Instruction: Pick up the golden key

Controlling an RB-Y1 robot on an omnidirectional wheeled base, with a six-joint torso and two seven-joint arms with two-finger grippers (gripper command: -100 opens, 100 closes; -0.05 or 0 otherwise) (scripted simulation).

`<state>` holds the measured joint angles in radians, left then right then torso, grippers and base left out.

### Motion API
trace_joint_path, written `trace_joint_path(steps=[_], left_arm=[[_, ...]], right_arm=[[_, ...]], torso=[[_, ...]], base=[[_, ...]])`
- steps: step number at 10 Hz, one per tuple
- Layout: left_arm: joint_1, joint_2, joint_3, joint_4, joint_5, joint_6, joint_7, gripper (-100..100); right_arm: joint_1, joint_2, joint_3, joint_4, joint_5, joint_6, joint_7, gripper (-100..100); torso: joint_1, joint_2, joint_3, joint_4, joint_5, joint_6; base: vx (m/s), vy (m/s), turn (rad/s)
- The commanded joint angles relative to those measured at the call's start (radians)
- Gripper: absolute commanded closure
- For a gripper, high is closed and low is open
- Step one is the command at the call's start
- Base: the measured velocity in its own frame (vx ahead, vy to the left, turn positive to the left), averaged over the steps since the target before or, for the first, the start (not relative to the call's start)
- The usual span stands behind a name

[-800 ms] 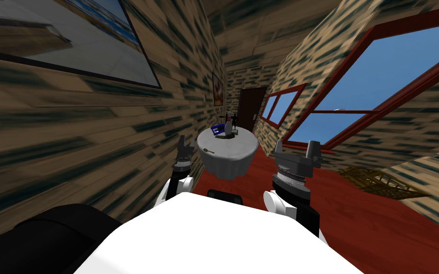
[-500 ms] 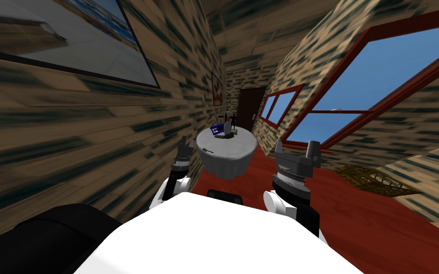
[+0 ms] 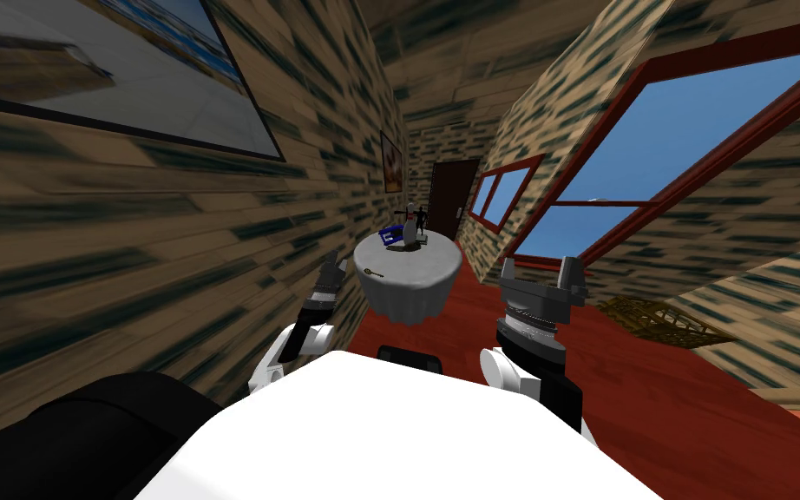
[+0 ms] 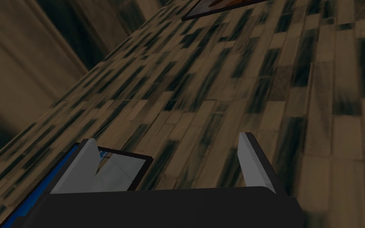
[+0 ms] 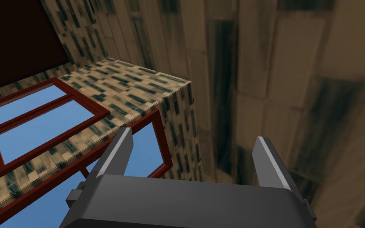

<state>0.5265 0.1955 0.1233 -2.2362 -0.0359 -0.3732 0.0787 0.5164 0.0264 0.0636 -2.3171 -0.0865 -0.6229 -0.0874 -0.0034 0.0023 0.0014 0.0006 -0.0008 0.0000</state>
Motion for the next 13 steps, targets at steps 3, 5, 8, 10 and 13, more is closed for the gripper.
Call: trace_joint_path(steps=[3,5,8,10,13], left_arm=[[0.015,0.063,0.064,0.006,0.022,0.091,0.0,-100],[0.023,0.094,0.097,0.007,0.034,0.148,0.001,-100],[0.031,0.125,0.131,0.008,0.047,0.214,0.002,-100],[0.04,0.155,0.165,0.009,0.06,0.269,0.004,-100],[0.057,0.216,0.235,0.012,0.087,0.351,0.006,-100]], right_arm=[[0.0,0.0,0.0,0.0,0.0,0.0,0.0,0],[0.0,0.0,0.0,0.0,0.0,0.0,0.0,0],[0.0,0.0,0.0,0.0,0.0,0.0,0.0,0],[0.0,0.0,0.0,0.0,0.0,0.0,0.0,0],[0.0,0.0,0.0,0.0,0.0,0.0,0.0,0]], torso=[[0.001,-0.001,0.0,0.0,0.0,0.0],[0.001,-0.001,-0.001,0.0,0.0,0.0],[0.0,0.0,0.0,0.0,0.0,0.0],[0.0,0.0,0.0,0.0,0.0,0.0],[0.001,0.0,0.0,0.0,0.0,0.0]], base=[[-0.021,-0.04,-0.028],[-0.022,-0.047,-0.023],[-0.025,-0.053,-0.022],[-0.021,-0.051,-0.029],[-0.026,-0.051,-0.034]])
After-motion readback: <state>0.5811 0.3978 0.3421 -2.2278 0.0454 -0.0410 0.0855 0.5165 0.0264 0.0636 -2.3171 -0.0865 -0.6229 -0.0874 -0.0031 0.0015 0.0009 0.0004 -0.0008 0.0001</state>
